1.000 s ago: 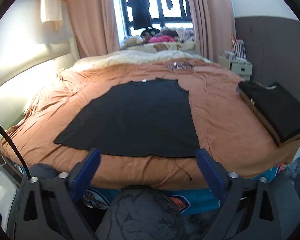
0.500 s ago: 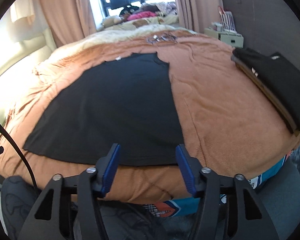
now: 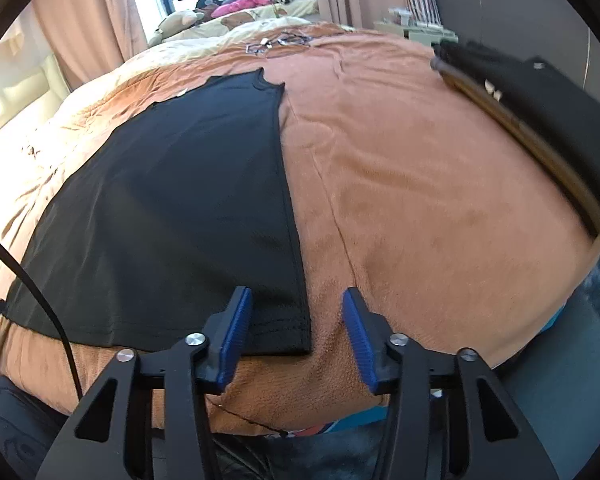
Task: Fold small clothes
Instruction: 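Lower the left gripper to the T-shirt hem and close it while the right gripper closes on the hem, then lift the hem with both grippers and fold it over toward the collar, then lower the folded hem onto the shirt and open both grippers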
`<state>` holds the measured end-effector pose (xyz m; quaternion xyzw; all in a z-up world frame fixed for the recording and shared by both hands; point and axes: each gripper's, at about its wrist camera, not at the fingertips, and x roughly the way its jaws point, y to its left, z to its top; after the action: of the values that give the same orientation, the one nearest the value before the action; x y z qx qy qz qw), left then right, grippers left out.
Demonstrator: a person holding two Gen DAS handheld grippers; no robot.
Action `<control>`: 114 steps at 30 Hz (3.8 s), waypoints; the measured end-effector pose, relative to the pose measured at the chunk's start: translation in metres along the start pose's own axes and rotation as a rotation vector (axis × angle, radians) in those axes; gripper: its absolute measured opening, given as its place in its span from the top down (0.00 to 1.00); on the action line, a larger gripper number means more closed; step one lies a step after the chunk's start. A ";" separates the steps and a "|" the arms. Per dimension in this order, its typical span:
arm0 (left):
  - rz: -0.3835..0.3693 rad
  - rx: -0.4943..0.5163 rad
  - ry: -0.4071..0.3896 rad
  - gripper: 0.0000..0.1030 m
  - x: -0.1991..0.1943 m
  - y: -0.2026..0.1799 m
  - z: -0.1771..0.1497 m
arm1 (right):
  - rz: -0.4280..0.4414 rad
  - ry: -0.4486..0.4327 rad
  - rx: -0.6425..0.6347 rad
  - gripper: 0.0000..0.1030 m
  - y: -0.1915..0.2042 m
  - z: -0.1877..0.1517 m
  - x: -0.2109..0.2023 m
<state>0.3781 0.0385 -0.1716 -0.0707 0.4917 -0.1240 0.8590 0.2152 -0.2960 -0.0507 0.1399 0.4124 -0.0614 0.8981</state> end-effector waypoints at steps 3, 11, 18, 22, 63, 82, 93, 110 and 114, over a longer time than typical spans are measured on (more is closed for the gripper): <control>0.013 0.009 0.002 0.62 0.006 0.000 0.001 | 0.009 0.012 0.023 0.59 -0.002 0.000 0.004; -0.025 -0.016 0.042 0.69 0.007 -0.002 -0.001 | 0.134 -0.002 0.148 0.79 -0.023 -0.008 0.001; -0.035 -0.084 0.019 0.95 -0.005 0.006 0.004 | 0.223 -0.031 0.257 0.98 -0.057 -0.004 -0.003; -0.041 -0.080 -0.029 0.96 -0.030 -0.002 0.004 | 0.242 -0.072 0.227 0.98 -0.060 -0.005 -0.026; -0.177 -0.111 -0.319 0.96 -0.260 -0.013 -0.086 | 0.373 -0.301 0.063 0.98 -0.092 -0.073 -0.197; -0.076 -0.090 -0.207 0.96 -0.131 -0.013 0.083 | 0.252 -0.193 0.033 0.98 -0.020 0.066 -0.080; -0.022 -0.092 -0.104 0.96 -0.026 0.004 0.153 | 0.174 -0.091 -0.020 0.98 0.013 0.147 0.016; 0.047 -0.060 0.019 0.94 0.102 0.012 0.217 | 0.006 0.011 -0.035 0.95 0.046 0.212 0.131; 0.115 -0.047 0.040 0.87 0.109 0.011 0.221 | -0.006 0.055 -0.045 0.76 0.048 0.219 0.143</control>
<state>0.6232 0.0182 -0.1522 -0.0598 0.5148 -0.0643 0.8528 0.4777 -0.3158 -0.0141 0.1201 0.4384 -0.0507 0.8893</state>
